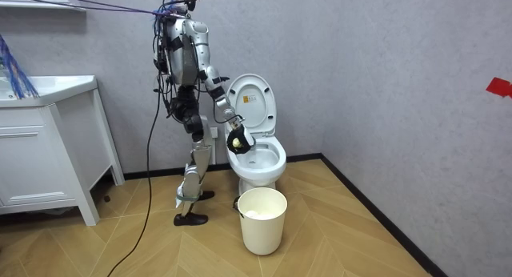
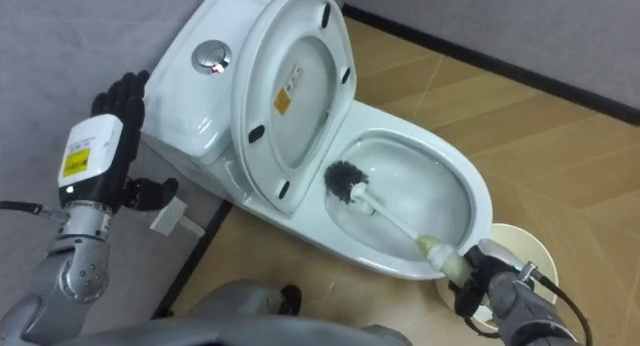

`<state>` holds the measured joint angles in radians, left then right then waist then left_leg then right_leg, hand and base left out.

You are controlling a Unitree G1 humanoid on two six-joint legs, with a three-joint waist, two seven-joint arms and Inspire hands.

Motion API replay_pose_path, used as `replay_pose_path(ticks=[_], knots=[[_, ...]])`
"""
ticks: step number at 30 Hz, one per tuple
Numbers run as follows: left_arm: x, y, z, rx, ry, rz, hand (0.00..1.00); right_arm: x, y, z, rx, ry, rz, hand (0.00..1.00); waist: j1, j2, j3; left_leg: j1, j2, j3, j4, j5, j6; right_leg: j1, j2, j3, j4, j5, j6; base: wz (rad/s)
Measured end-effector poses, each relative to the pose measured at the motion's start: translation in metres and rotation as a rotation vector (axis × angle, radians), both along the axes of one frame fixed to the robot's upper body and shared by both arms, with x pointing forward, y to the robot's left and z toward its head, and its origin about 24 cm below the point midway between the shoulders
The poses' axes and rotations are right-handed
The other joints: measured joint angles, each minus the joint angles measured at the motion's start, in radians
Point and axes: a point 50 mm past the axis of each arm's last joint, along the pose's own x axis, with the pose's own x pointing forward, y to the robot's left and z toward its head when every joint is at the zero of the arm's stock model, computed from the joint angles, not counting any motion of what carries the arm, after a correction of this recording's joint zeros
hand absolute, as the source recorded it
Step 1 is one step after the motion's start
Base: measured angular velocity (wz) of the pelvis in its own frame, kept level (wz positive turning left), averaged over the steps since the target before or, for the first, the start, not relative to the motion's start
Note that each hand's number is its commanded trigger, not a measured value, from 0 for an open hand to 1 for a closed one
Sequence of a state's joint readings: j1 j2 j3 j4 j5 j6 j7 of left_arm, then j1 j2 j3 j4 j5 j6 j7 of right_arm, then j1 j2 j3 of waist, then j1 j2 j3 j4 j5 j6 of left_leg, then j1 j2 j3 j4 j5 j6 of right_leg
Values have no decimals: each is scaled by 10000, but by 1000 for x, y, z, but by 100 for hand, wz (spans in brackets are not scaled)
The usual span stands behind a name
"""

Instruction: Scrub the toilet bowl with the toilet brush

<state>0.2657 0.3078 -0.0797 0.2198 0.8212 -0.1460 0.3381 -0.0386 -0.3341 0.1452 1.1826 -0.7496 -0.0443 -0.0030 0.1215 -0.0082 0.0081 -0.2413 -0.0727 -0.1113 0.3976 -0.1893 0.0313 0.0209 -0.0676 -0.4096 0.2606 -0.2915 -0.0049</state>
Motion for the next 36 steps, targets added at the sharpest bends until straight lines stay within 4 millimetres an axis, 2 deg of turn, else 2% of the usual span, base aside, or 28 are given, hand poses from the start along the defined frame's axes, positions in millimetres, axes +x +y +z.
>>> replay_pose_path(ticks=[3,7,13,16,20,22,25,26,29,30,31,32,33,36], knots=[[-1,-3,-3,131,306,-148,0,-2,-5,1,-334,377,300,100,-43,-2,15,-150,99,220,35,-6,11,-258,-5,110,161,6,-11,-14],[5,-6,-7,238,682,-604,0,-1,-13,5,-682,509,582,100,-100,88,29,-563,153,262,208,-4,17,-740,-27,255,447,-12,-51,-12],[18,-8,-5,465,699,-1036,0,4,-20,10,-857,340,497,100,-125,199,112,-1378,256,293,568,5,34,-1585,-13,374,823,-40,-129,-4],[29,-1,1,858,521,-1394,0,22,-24,18,-1109,22,736,100,-95,216,126,-1871,227,334,633,173,57,-2293,-142,421,1316,-118,-171,-2],[45,-3,6,986,230,-1594,0,36,-38,30,-1760,-134,1239,100,-21,263,160,-2356,187,479,757,289,108,-2959,-336,408,1888,-231,-205,-1],[51,-3,11,1059,-99,-1556,0,48,-45,39,-2170,-370,1534,100,55,292,167,-2758,204,532,882,334,105,-3396,-371,486,2166,-266,-239,-10],[56,-5,15,1026,-476,-1621,0,54,-51,45,-2540,-609,1586,100,145,310,206,-3170,217,544,1082,350,111,-3848,-403,501,2449,-291,-280,-2],[58,-6,15,1067,-639,-1641,0,57,-53,49,-2748,-722,1659,100,217,375,201,-3375,231,556,1175,350,111,-4069,-432,510,2594,-312,-305,-8],[63,-7,20,950,-1195,-1553,0,74,-54,59,-3193,-1241,2115,100,295,406,237,-3881,262,721,1277,374,134,-4717,-550,578,3031,-402,-365,-10],[66,-8,22,943,-1422,-1540,0,81,-54,64,-3485,-1487,2428,100,365,373,283,-4134,267,786,1409,401,144,-5040,-582,661,3243,-420,-377,-15],[67,-9,24,920,-1527,-1584,0,85,-55,68,-3766,-1712,2700,100,505,430,269,-4366,264,854,1551,411,152,-5345,-633,743,3481,-451,-399,-12],[68,-9,25,829,-1610,-1578,0,89,-56,71,-3886,-1855,2756,100,537,385,310,-4497,248,867,1588,411,153,-5483,-677,746,3614,-498,-411,0],[71,-10,28,805,-1831,-1582,0,97,-55,76,-4044,-2084,2921,100,532,427,326,-4738,234,898,1744,410,155,-5738,-735,761,3875,-567,-424,4],[78,-9,36,932,-2401,-1611,0,117,-49,89,-4324,-2753,3350,100,581,453,322,-5360,239,989,2082,408,155,-6446,-895,782,4469,-738,-526,2]])
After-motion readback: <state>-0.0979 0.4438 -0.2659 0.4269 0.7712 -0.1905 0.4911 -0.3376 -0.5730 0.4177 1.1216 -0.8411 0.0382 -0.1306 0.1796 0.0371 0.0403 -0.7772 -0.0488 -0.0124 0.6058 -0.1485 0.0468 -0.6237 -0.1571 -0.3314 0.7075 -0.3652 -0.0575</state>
